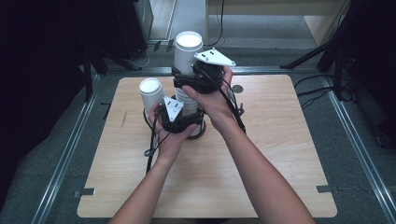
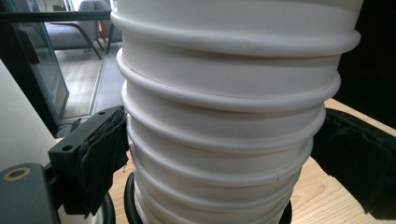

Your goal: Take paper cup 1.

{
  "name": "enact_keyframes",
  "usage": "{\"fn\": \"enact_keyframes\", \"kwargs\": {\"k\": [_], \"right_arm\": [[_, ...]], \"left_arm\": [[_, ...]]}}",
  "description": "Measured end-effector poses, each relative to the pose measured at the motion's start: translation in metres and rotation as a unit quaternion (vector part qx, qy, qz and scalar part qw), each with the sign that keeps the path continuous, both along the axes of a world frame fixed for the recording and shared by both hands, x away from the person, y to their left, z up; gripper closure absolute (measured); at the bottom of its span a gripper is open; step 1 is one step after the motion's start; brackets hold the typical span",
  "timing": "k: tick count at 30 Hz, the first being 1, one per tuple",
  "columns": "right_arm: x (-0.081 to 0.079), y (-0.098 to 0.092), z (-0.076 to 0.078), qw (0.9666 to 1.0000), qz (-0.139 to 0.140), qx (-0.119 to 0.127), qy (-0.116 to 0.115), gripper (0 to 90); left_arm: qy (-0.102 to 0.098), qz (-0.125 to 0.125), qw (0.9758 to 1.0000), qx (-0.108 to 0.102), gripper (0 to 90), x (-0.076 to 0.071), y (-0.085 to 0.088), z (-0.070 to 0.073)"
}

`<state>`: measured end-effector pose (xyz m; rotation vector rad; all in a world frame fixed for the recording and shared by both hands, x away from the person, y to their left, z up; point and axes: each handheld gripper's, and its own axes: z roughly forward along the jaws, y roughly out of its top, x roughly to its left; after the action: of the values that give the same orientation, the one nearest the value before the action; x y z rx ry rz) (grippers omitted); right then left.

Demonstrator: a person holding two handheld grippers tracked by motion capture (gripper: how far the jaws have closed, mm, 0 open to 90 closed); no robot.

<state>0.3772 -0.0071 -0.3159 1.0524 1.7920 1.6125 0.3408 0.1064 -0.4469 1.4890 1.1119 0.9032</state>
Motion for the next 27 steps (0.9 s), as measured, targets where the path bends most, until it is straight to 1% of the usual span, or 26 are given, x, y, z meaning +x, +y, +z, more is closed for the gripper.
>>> {"fn": "enact_keyframes", "kwargs": {"k": [7,10,13,18,21,24,25,26,27], "right_arm": [[0.0,0.0,0.004,1.0,0.0,0.004,0.003,10.4],[-0.001,-0.001,0.008,0.9999,0.002,0.015,-0.004,10.7],[-0.001,-0.002,0.012,0.9999,0.0,0.014,-0.009,10.7],[-0.003,-0.002,0.019,0.9997,-0.002,0.02,-0.015,11.0],[-0.004,-0.003,0.022,0.9994,-0.002,0.023,-0.028,11.5],[-0.004,-0.003,0.023,0.999,0.0,0.027,-0.034,11.7],[-0.004,-0.003,0.023,0.998,0.002,0.037,-0.052,11.9],[-0.005,-0.003,0.023,0.9973,0.004,0.04,-0.062,12.0],[-0.005,-0.003,0.023,0.9973,0.004,0.04,-0.062,12.0]], "left_arm": [[0.0,-0.002,1.0,0.0,5.3,0.0,0.0,0.0],[0.002,-0.003,1.0,-0.002,5.3,0.0,0.001,0.0],[0.002,-0.003,1.0,-0.003,5.3,0.0,0.001,0.0],[0.002,-0.003,1.0,-0.003,5.3,0.0,0.001,0.0],[0.003,-0.003,1.0,-0.003,5.4,0.0,0.001,0.0],[0.003,-0.004,1.0,-0.003,5.4,0.0,0.001,0.0],[0.002,-0.005,1.0,-0.003,5.4,0.0,0.002,0.0],[0.002,-0.005,1.0,-0.003,5.4,0.0,0.002,0.0],[0.002,-0.005,1.0,-0.003,5.4,0.0,0.002,0.0]]}}
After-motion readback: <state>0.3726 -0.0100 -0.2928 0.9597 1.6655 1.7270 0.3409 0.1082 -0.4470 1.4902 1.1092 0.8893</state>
